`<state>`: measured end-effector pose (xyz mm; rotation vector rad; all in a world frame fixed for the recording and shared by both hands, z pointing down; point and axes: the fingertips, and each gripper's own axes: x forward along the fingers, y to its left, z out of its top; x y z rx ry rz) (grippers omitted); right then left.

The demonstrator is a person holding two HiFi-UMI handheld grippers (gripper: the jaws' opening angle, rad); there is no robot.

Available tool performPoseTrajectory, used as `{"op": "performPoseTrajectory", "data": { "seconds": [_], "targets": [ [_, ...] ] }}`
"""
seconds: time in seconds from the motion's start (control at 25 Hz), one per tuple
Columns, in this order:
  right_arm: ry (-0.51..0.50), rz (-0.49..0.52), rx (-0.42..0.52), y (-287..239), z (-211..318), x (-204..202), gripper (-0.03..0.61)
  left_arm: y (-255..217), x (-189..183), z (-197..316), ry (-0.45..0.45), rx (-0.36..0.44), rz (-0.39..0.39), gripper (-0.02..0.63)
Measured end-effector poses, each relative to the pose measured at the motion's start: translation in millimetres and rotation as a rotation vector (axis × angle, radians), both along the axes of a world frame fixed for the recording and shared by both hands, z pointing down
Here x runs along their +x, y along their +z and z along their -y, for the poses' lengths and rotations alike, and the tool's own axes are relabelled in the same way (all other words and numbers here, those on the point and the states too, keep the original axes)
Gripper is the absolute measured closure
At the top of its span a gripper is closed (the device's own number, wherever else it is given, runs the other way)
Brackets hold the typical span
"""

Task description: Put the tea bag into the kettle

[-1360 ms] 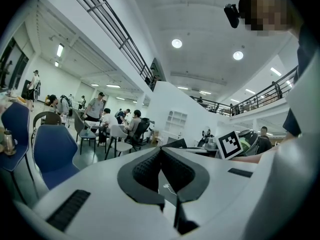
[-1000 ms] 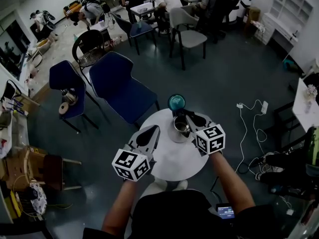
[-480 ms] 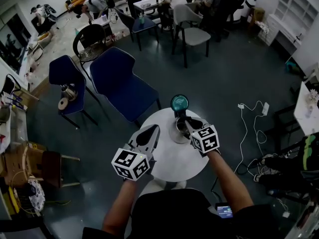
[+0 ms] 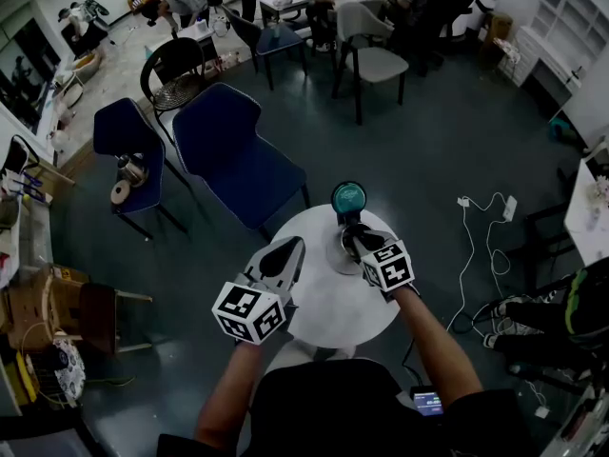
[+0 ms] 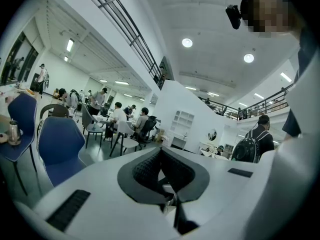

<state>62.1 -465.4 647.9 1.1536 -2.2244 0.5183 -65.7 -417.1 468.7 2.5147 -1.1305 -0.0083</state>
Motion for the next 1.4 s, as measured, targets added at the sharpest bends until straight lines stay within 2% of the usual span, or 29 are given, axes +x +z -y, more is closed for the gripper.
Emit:
{"op": "performPoseTrajectory", "data": {
  "seconds": [0.92, 1.16, 1.4],
  "targets": [
    [-0.050, -0.031, -0.046, 18.0, 9.5, 0.6, 0.548, 13.1, 6.7, 10.4, 0.003, -0.028, -0.001, 0.598],
    [-0.086, -0.125, -0.072, 37.3, 7.0, 4.1, 0.548, 17.5, 5.4, 14.2, -0.002, -0.035, 0.000, 0.598],
    [-0.095, -0.149, -0.083, 42.7, 7.6, 5.5, 0.548, 21.5, 5.0, 17.9, -0.006, -0.042, -0.001, 0.598]
  ]
}}
